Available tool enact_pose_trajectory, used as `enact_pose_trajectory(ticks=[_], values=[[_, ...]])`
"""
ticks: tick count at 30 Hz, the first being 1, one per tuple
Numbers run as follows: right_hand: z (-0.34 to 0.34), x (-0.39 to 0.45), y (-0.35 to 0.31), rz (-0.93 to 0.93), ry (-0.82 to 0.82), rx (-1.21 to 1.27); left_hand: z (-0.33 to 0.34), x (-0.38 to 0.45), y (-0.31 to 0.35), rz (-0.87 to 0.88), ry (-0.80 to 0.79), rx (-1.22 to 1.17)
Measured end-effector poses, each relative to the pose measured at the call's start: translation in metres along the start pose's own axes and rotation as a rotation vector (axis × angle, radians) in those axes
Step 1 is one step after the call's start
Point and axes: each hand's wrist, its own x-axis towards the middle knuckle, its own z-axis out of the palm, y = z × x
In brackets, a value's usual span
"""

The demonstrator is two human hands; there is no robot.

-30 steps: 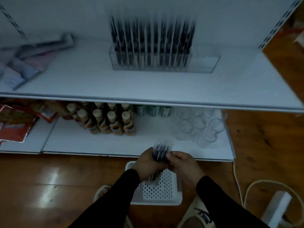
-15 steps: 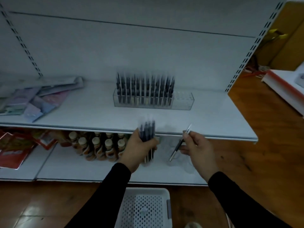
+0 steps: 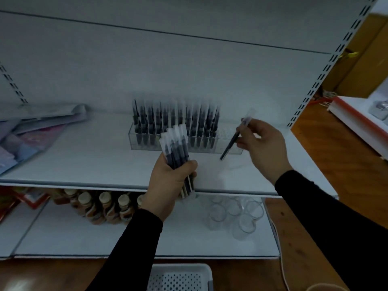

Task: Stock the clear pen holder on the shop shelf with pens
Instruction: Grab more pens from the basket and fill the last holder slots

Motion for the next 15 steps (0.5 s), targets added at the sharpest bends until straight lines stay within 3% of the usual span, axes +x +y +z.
enact_pose_trajectory(ticks=[9,15], values=[[0.008,0.057,-0.014,-0.164,0.08,-0.152,0.005,0.009,-0.008,-0.005,0.034,-0.004],[0.02,0.07,-0.01,-0.177,0.079,-0.181,0.006,0.009,-0.007,-0.007,0.041,0.015]])
